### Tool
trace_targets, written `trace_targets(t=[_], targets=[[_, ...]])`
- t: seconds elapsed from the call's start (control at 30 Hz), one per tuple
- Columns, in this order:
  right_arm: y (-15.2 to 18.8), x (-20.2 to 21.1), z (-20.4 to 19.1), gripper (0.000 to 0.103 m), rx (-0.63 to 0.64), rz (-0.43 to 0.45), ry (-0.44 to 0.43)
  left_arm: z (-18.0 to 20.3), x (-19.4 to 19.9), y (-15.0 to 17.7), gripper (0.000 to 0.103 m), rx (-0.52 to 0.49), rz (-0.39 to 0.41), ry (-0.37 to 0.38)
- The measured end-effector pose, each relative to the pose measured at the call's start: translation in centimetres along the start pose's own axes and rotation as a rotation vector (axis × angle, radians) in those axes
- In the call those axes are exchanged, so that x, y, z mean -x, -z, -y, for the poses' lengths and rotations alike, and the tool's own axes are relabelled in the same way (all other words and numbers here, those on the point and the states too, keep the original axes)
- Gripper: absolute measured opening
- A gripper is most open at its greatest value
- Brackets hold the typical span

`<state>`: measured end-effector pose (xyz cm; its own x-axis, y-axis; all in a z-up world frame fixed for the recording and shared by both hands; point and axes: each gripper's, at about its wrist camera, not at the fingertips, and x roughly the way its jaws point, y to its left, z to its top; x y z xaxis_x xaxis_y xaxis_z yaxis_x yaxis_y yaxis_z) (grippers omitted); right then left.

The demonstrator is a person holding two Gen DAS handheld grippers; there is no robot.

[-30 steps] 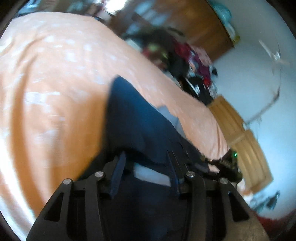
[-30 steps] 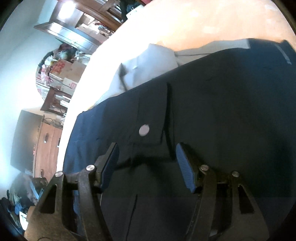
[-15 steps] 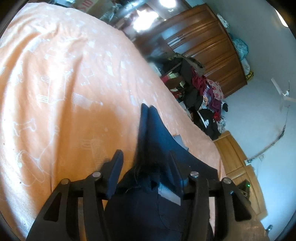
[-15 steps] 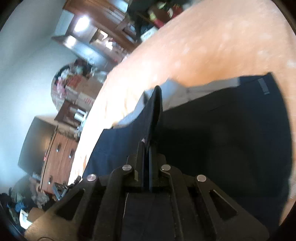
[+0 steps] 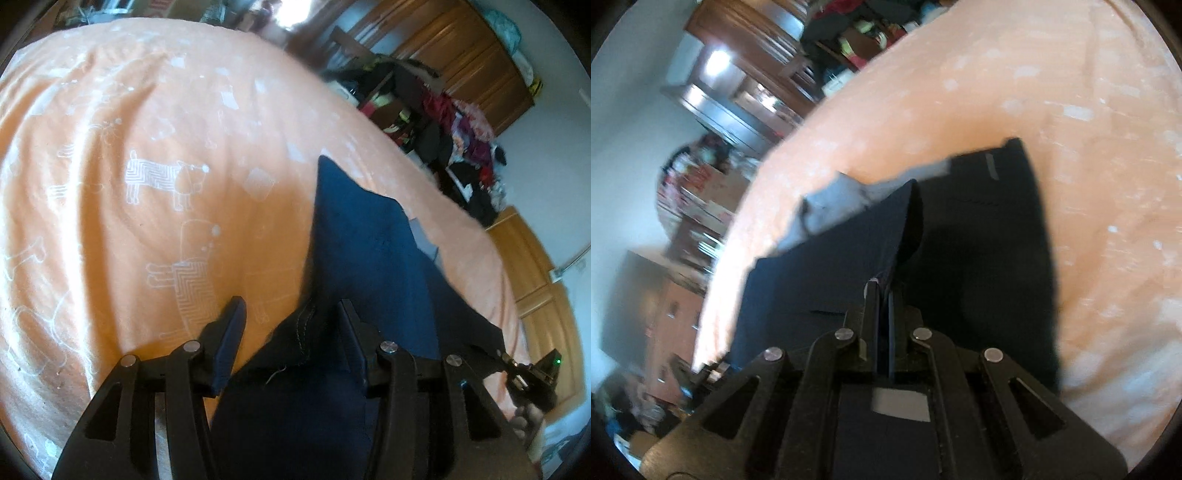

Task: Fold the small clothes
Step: 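Fold the held shirt side with the left tool across the shirt body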

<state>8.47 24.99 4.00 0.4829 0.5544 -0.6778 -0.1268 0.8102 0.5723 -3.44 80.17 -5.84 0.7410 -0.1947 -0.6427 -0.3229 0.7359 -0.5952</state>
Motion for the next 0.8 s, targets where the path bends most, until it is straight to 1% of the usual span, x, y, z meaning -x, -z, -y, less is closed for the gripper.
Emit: trace_targets(t=[0.1, 0.17, 0.2, 0.23, 0.27, 0.3, 0.33, 0.37, 0.4, 0.43, 0.47, 0.5, 0.53, 0.57, 0.6, 0.63, 0.67, 0.7, 0.73, 0.77, 0.8], targets=[[0.4, 0.0, 1.1, 0.004, 0.009, 0.014, 0.102, 0.1, -0.2, 0.0, 0.053, -0.001, -0.004, -0.007], [0.3, 0.9, 1.6, 0.012, -0.008, 0.06, 0.168, 0.1, 0.3, -0.1, 0.053, 0.012, -0.001, -0.008], [0.3, 1.5, 1.6, 0.015, -0.01, 0.079, 0.177, 0.4, 0.6, -0.2, 0.052, 0.017, 0.006, -0.016], [0.3, 2.2, 0.9, 0.022, 0.007, 0.113, 0.182, 1.1, 1.3, -0.2, 0.052, -0.003, 0.029, -0.031], [0.6, 2.6, 0.1, 0.028, 0.034, 0.133, 0.175, 2.4, 1.9, -0.4, 0.052, -0.05, 0.056, -0.034], [1.0, 2.6, -0.7, 0.029, 0.075, 0.135, 0.156, 3.9, 2.4, -0.4, 0.052, -0.115, 0.074, -0.022], [1.3, 1.9, -2.3, 0.029, 0.139, 0.109, 0.125, 5.4, 2.6, -0.4, 0.052, -0.173, 0.074, 0.006], [1.6, 1.0, -3.4, 0.029, 0.183, 0.079, 0.102, 6.6, 2.3, -0.5, 0.054, -0.215, 0.058, 0.024], [1.9, -0.1, -4.3, 0.028, 0.223, 0.04, 0.077, 7.9, 1.1, -0.6, 0.055, -0.265, 0.012, 0.031], [2.4, -1.8, -4.9, 0.028, 0.258, -0.016, 0.052, 8.3, 0.1, -0.6, 0.055, -0.282, -0.031, 0.021], [2.6, -3.2, -4.8, 0.028, 0.261, -0.065, 0.043, 8.3, -2.6, -0.4, 0.055, -0.302, -0.132, -0.03], [3.0, -4.6, -4.1, 0.027, 0.248, -0.124, 0.055, 7.8, -4.3, 0.0, 0.052, -0.306, -0.202, -0.057], [3.5, -6.3, -2.9, 0.019, 0.223, -0.186, 0.101, 7.3, -5.4, 0.3, 0.052, -0.304, -0.229, -0.063], [3.6, -6.6, -2.4, 0.018, 0.212, -0.194, 0.098, 7.3, -5.3, 0.2, 0.052, -0.306, -0.224, -0.061], [3.4, -6.2, -2.4, 0.018, 0.209, -0.184, 0.089, 7.9, -4.9, 0.1, 0.052, -0.329, -0.222, -0.074], [3.2, -5.7, -2.8, 0.019, 0.223, -0.18, 0.099, 8.2, -4.5, 0.1, 0.052, -0.35, -0.214, -0.079], [3.0, -4.7, -3.5, 0.023, 0.26, -0.143, 0.113, 8.4, -4.0, 0.2, 0.052, -0.356, -0.204, -0.067], [2.9, -3.9, -3.8, 0.025, 0.277, -0.112, 0.095, 8.5, -3.5, 0.0, 0.053, -0.342, -0.201, -0.045], [2.9, -3.1, -4.2, 0.028, 0.286, -0.085, 0.067, 8.2, -3.3, 0.2, 0.053, -0.323, -0.205, -0.033], [2.8, -2.7, -4.2, 0.037, 0.289, -0.06, 0.04, 7.7, -3.5, 0.3, 0.053, -0.302, -0.208, -0.03], [2.9, -2.8, -3.8, 0.041, 0.278, -0.06, 0.038, 6.9, -3.7, 0.3, 0.053, -0.265, -0.212, -0.016]])
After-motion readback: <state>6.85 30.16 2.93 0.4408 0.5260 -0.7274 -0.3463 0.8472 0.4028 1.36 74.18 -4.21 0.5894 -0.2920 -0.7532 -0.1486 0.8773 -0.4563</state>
